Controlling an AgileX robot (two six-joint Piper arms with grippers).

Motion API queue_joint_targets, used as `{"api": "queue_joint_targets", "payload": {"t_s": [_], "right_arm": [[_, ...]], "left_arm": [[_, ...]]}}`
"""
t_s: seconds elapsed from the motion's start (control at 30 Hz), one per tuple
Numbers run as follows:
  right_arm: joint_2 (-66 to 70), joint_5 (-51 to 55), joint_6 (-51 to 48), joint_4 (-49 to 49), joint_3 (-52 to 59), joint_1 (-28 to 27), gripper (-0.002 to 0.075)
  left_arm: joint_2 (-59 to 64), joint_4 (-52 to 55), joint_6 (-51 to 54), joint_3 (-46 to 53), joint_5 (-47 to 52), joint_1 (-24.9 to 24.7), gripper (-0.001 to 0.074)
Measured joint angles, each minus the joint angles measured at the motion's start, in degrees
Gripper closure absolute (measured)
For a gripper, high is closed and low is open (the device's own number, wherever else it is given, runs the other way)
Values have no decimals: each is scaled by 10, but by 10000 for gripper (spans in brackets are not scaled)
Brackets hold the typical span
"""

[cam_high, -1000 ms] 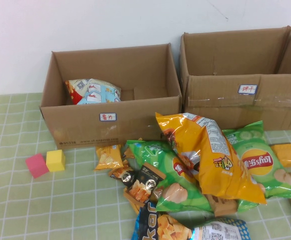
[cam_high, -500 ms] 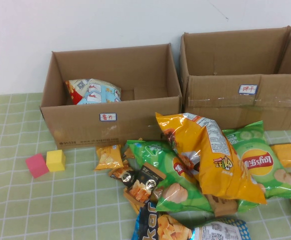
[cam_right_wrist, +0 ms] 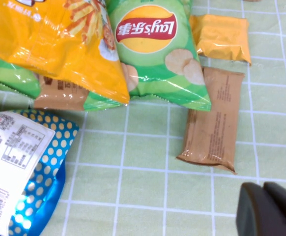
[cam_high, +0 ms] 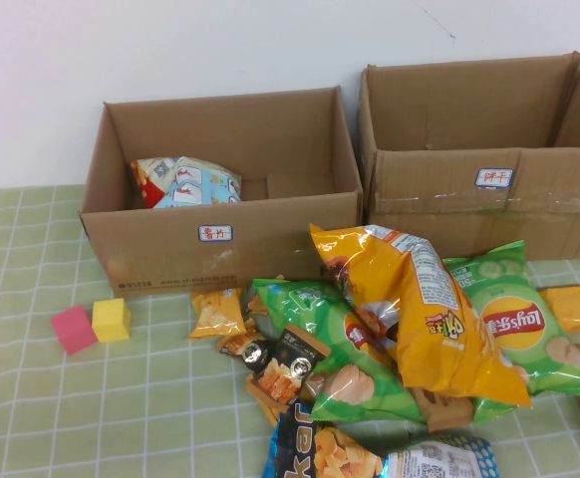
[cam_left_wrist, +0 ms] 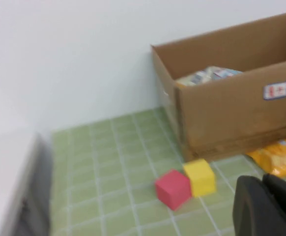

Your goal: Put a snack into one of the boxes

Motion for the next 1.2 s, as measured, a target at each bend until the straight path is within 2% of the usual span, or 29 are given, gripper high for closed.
{"api": "queue_joint_targets", "payload": {"t_s": [0.13,0.23,0.4,1.2], "right_arm": [[0,1,0,0,0,0,728],[0,1,0,0,0,0,728],[0,2,0,0,0,0,727],[0,2,0,0,0,0,728]], "left_arm": [[-35,14,0,76,-22,16,736],[-44,-18,0,103,-15,31,736],[-45,-58,32,102,29,44,736],[-47,-96,44,100,39,44,736]]}}
